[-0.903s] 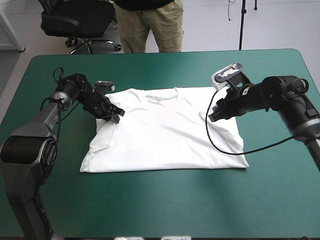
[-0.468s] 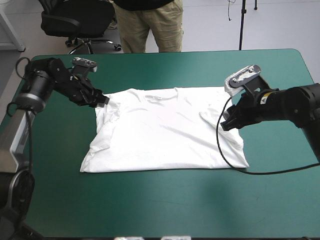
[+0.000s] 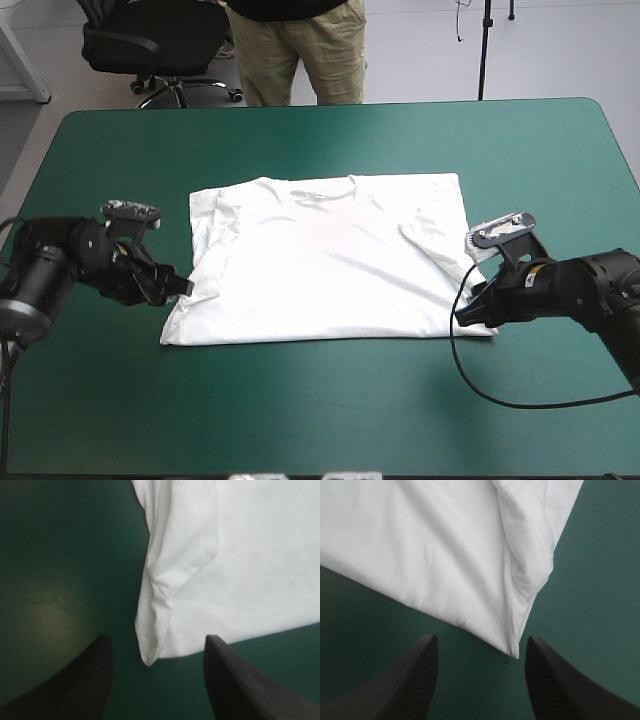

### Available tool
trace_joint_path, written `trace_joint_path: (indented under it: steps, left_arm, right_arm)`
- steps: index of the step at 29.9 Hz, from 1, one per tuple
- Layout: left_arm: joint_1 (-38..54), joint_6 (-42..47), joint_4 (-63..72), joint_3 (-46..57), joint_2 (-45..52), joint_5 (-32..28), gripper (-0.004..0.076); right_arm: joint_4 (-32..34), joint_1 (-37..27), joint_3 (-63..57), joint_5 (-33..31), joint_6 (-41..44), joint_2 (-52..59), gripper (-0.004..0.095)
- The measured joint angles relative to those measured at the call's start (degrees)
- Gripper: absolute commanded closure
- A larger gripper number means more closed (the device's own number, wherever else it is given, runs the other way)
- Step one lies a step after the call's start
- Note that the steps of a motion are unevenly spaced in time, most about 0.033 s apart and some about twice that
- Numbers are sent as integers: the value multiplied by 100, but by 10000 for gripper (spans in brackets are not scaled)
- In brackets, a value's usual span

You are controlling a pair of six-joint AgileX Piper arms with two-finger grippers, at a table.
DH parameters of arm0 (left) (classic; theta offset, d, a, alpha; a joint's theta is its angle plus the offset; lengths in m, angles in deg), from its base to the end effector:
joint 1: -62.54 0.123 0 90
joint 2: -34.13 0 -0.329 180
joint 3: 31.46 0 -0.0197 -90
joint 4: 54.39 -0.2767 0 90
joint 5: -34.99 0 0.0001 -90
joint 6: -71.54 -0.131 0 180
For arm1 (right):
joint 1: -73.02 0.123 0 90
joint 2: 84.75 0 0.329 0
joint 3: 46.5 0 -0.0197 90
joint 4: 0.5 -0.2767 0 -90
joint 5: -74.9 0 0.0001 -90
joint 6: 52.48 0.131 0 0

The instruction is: Fold the cloth

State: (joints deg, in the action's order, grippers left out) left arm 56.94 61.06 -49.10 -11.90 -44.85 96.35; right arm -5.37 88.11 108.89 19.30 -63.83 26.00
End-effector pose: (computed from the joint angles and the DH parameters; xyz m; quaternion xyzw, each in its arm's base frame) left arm 0.2564 -0.0358 0.3018 0.1230 0.9760 -0.0363 0.1760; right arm 0.2171 0.0681 0.3192 -0.2069 0.9415 0.0487 0.2617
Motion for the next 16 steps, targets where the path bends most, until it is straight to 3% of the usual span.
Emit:
trace_joint_path:
  steps: [8,16]
  left_arm:
    - [0,448,0,1366,106,-1024,323]
    - [0,593,-17,1798,-486,-1670,323]
  right_arm:
    - [-113,0,-693,804,58,0,412]
    - [-137,0,-989,1123,186,0,412]
